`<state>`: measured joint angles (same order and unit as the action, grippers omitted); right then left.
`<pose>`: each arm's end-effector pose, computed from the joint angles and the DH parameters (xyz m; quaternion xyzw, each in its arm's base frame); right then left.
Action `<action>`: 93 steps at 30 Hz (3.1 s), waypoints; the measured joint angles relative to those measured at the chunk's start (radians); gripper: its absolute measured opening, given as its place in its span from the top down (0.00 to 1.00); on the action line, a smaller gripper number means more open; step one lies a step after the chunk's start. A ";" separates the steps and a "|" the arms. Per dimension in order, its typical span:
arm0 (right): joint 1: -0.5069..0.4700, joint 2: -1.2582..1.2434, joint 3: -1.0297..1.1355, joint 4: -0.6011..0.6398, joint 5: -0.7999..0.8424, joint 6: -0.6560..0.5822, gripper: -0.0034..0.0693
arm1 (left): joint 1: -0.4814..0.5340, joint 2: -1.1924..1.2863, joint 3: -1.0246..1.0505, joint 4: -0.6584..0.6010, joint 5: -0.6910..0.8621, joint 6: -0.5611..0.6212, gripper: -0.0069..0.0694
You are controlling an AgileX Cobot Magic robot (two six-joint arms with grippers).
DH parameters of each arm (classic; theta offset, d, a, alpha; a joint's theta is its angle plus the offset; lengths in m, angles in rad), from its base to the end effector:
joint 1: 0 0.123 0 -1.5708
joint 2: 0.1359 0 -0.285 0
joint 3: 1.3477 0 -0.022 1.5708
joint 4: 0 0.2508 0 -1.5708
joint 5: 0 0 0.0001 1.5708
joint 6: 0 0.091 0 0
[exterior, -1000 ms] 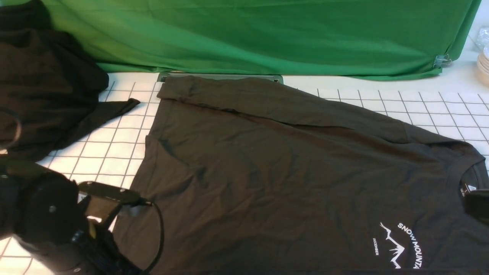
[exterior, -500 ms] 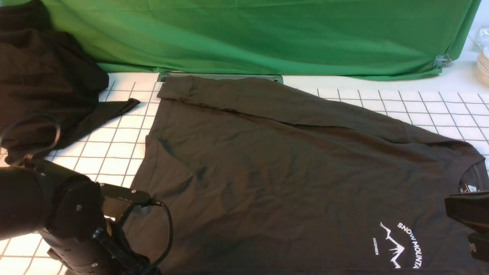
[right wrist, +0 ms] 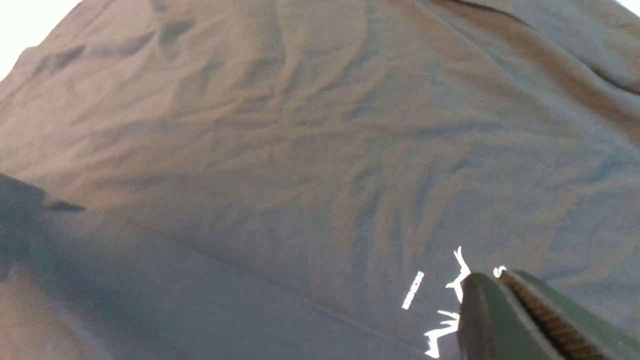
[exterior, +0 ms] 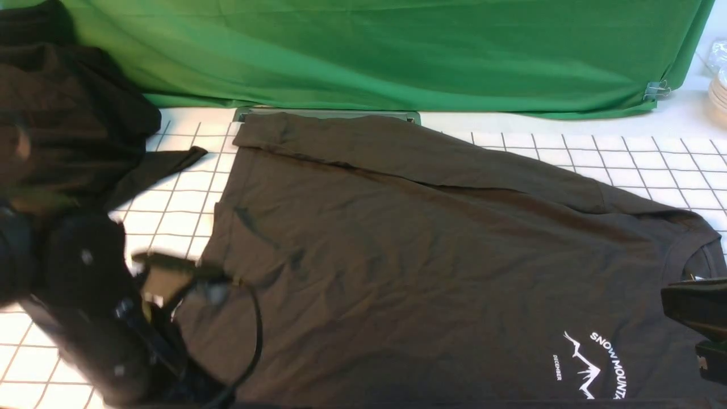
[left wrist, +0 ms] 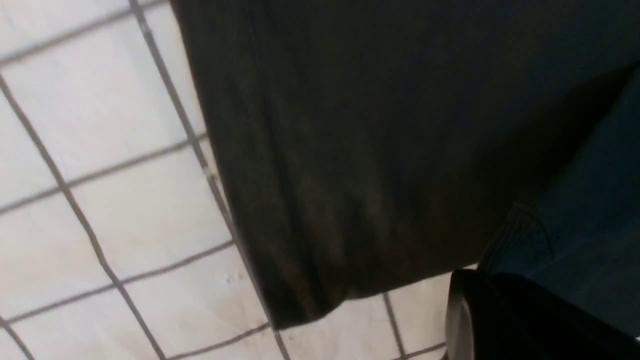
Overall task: Fold a long-sleeved shirt over a white checkered tablecloth.
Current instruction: 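Fold the left side of the black T-shirt inward over its body, then grab the top left corner of the dark shirt with the left gripper, then fold the left side of the dark shirt inward over its body with the left gripper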
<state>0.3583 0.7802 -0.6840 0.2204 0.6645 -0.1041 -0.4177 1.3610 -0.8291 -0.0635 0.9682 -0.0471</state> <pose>0.1348 0.0636 0.3133 -0.1579 0.8829 0.1525 0.4151 0.2075 -0.0973 0.2294 0.1680 0.9823 -0.0449 0.0704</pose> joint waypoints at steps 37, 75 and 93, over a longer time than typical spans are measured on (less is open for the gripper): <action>0.000 0.002 -0.001 0.000 -0.044 0.034 0.93 | 0.094 0.616 -0.786 0.412 -0.049 0.010 0.46; 0.000 0.006 -0.001 0.000 0.018 0.080 0.90 | 0.278 1.143 -1.401 0.162 -0.316 -0.161 0.84; 0.000 0.006 -0.001 0.001 0.038 0.083 0.89 | 0.276 1.010 -1.405 0.175 -0.227 -0.057 0.86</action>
<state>0.3583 0.7859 -0.6852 0.2215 0.7021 -0.0214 -0.1418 2.3706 -2.2344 0.1111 0.7416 -0.1042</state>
